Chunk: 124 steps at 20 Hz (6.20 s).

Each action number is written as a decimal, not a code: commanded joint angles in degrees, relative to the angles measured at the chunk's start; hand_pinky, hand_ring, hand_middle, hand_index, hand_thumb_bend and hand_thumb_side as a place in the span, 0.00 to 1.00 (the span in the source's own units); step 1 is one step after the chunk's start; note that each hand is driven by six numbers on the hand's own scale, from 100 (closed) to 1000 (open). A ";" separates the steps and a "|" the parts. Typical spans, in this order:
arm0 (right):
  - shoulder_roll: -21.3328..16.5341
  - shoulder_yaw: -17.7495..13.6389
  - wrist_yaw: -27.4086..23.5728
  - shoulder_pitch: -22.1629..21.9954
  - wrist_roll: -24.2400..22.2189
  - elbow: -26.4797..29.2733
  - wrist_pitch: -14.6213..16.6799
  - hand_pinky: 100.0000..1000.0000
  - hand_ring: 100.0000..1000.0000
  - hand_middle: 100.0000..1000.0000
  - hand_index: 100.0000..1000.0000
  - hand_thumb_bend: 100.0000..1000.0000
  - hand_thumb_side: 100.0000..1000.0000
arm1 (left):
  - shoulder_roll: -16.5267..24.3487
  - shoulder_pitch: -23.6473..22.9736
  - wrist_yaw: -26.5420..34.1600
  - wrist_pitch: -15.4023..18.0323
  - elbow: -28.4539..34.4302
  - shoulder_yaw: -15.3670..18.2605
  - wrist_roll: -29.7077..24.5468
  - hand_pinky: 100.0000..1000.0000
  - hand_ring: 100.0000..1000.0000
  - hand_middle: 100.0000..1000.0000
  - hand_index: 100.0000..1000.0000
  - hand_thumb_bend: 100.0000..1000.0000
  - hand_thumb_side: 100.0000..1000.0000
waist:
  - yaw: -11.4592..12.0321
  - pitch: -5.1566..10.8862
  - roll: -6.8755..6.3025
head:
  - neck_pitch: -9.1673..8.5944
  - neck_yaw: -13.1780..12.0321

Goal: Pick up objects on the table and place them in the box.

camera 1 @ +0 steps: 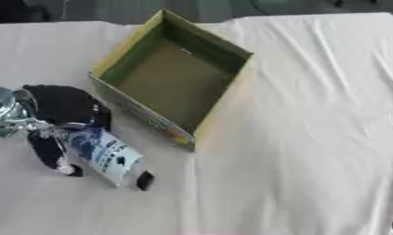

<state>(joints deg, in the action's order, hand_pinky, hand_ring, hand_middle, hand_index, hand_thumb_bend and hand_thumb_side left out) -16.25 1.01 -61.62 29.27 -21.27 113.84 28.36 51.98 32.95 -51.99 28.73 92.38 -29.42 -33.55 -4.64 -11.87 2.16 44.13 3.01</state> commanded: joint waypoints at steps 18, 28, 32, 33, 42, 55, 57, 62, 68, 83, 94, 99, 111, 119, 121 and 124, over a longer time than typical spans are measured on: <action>-0.33 -0.19 -0.19 0.97 0.30 0.75 0.16 0.23 0.38 0.43 0.65 0.00 0.88 | 0.91 -1.32 -4.48 3.46 -1.07 0.51 12.22 0.00 0.15 0.19 0.41 0.08 0.57 | -0.04 0.56 -0.06 | -0.01 -0.31; -0.76 -0.23 0.09 0.45 0.27 0.75 0.26 0.23 0.38 0.43 0.65 0.00 0.88 | 4.01 -1.72 -2.45 -0.19 1.10 2.66 10.19 0.00 0.09 0.15 0.41 0.07 0.58 | 0.50 0.88 -0.21 | -0.01 -0.31; -0.98 -0.21 0.22 0.19 0.19 0.75 0.30 0.23 0.38 0.43 0.65 0.00 0.88 | 5.97 -2.02 -2.49 -1.24 2.32 3.73 9.33 0.00 0.10 0.16 0.41 0.08 0.58 | 0.72 1.02 -0.29 | -0.01 -0.46; -1.03 -0.20 0.25 0.13 0.17 0.75 0.30 0.23 0.38 0.43 0.65 0.00 0.88 | 6.46 -2.11 -2.75 -1.47 2.59 4.00 9.22 0.00 0.10 0.16 0.41 0.08 0.58 | 0.77 1.05 -0.31 | -0.01 -0.51; -1.28 -0.17 0.38 -0.21 0.07 0.75 0.34 0.23 0.38 0.43 0.65 0.00 0.88 | 9.39 -1.13 -3.41 -3.01 5.90 6.19 10.58 0.00 0.10 0.15 0.41 0.07 0.58 | 1.01 1.27 -0.43 | -0.01 -0.69; -1.49 -0.17 0.45 -0.34 0.32 0.75 0.24 0.23 0.38 0.43 0.65 0.00 0.88 | 10.44 2.26 8.99 -7.37 9.17 8.36 13.01 0.00 0.02 0.12 0.41 0.07 0.57 | 1.24 1.58 -0.79 | -0.01 -0.80; -1.53 -0.16 0.49 -0.43 0.31 0.75 0.23 0.23 0.38 0.43 0.65 0.00 0.88 | 10.50 2.73 10.94 -7.84 9.23 8.58 12.70 0.00 0.01 0.12 0.41 0.07 0.58 | 1.30 1.63 -0.81 | -0.01 -0.86; -1.60 -0.11 0.54 -0.62 0.25 0.75 0.22 0.23 0.38 0.43 0.65 0.00 0.88 | 10.06 5.05 14.14 -8.28 9.19 8.73 12.87 0.00 0.00 0.12 0.41 0.07 0.58 | 1.37 1.81 -0.86 | -0.01 -1.27; -1.52 -0.09 0.39 -0.51 0.46 0.75 0.15 0.23 0.38 0.43 0.65 0.00 0.88 | 8.08 8.85 14.98 -7.88 7.26 8.43 14.41 0.00 0.00 0.11 0.41 0.07 0.58 | 1.25 2.00 -1.02 | -0.01 -1.68; -1.32 0.03 -0.18 0.79 1.57 0.75 -0.28 0.23 0.38 0.43 0.65 0.00 0.88 | 5.06 13.36 17.54 -6.21 4.36 7.10 18.04 0.00 0.00 0.11 0.41 0.08 0.57 | 0.21 2.13 -2.09 | -0.01 -2.36; -0.48 0.53 -0.84 2.33 1.95 0.75 -1.29 0.24 0.38 0.43 0.65 0.00 0.88 | 1.00 16.00 12.88 0.57 0.08 5.34 31.30 0.00 0.00 0.11 0.40 0.08 0.55 | -1.06 1.49 -2.58 | -0.01 -3.18; 0.30 0.96 -1.11 3.56 1.95 0.75 -2.21 0.24 0.38 0.43 0.65 0.00 0.88 | -0.07 15.88 8.15 2.91 -1.89 5.29 41.25 0.00 0.00 0.11 0.40 0.08 0.54 | -1.83 0.76 -2.76 | -0.09 -4.33; 2.87 1.04 -1.53 6.97 3.27 0.75 -4.05 0.24 0.38 0.43 0.65 0.00 0.88 | -0.94 14.40 -3.30 4.77 -8.06 6.18 55.46 0.00 0.00 0.11 0.40 0.08 0.53 | -3.80 -1.78 -2.94 | -2.91 -4.71; 3.48 0.85 -1.75 8.06 4.09 0.75 -4.20 0.24 0.37 0.43 0.65 0.00 0.88 | -2.07 14.88 -8.46 -0.02 -11.99 6.67 58.16 0.00 0.00 0.10 0.40 0.08 0.52 | -4.48 -2.36 -3.18 | -5.21 -3.74; 3.57 0.82 -1.82 8.35 4.30 0.75 -4.24 0.24 0.37 0.43 0.65 0.00 0.88 | -2.43 15.06 -9.01 -2.39 -12.98 6.53 58.10 0.00 0.00 0.09 0.40 0.08 0.51 | -4.66 -2.49 -3.31 | -5.68 -3.61; 3.74 0.75 -1.96 8.83 4.63 0.75 -4.28 0.24 0.37 0.43 0.65 0.00 0.88 | -3.02 15.42 -8.69 -5.94 -14.24 6.37 57.03 0.00 0.00 0.08 0.40 0.08 0.50 | -5.01 -2.76 -3.55 | -6.27 -3.45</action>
<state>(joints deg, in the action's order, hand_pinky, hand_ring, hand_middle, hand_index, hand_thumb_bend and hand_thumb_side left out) -12.23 2.11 -63.39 36.93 -16.93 113.84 24.09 48.26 47.17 -60.41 24.26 78.22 -23.90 23.62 -9.58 -15.55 -1.37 38.82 -1.39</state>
